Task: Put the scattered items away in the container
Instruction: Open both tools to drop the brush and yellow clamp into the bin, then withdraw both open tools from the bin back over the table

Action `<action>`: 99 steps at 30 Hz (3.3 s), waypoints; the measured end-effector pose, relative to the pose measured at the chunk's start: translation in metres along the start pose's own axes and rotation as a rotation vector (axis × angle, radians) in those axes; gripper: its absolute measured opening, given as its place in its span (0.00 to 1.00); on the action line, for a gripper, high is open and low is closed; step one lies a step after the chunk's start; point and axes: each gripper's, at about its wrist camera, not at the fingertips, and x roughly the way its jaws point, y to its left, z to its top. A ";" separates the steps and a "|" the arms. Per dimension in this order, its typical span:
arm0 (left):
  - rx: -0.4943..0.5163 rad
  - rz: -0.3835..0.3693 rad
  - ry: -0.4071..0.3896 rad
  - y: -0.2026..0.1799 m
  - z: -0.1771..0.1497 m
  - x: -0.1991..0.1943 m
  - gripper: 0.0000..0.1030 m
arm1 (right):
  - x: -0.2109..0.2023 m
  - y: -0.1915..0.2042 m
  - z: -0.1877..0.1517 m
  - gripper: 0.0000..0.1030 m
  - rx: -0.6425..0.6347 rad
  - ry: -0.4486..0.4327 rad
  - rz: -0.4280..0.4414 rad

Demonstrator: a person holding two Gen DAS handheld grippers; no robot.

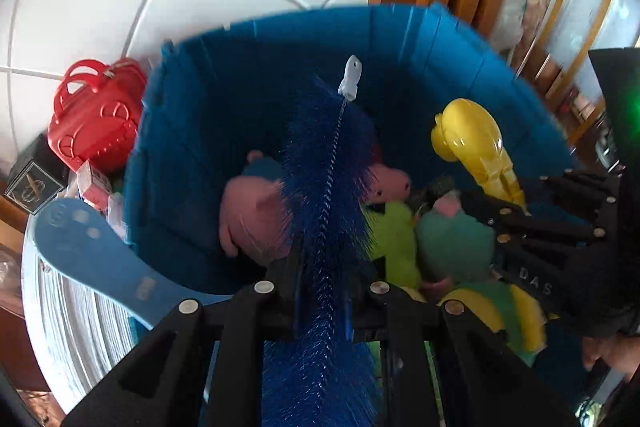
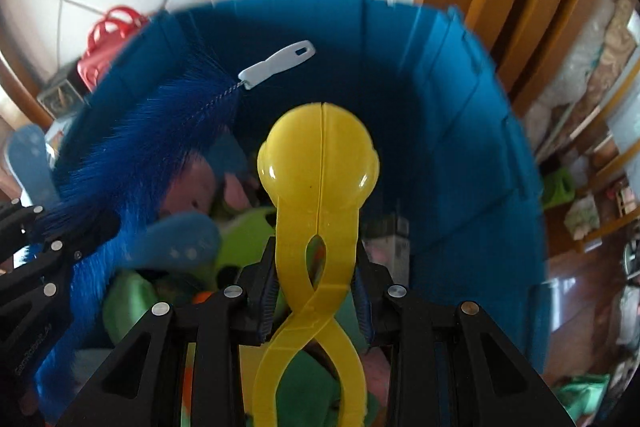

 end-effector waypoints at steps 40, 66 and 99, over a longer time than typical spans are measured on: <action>-0.021 0.034 0.007 0.010 -0.003 0.039 0.48 | 0.008 -0.010 -0.008 1.00 0.073 -0.106 -0.011; 0.008 0.150 -0.159 0.044 -0.058 -0.105 0.51 | -0.093 0.016 -0.030 1.00 0.024 -0.303 0.203; 0.000 -0.020 -0.253 0.251 -0.234 -0.178 0.51 | -0.219 0.295 -0.125 1.00 -0.061 -0.459 0.023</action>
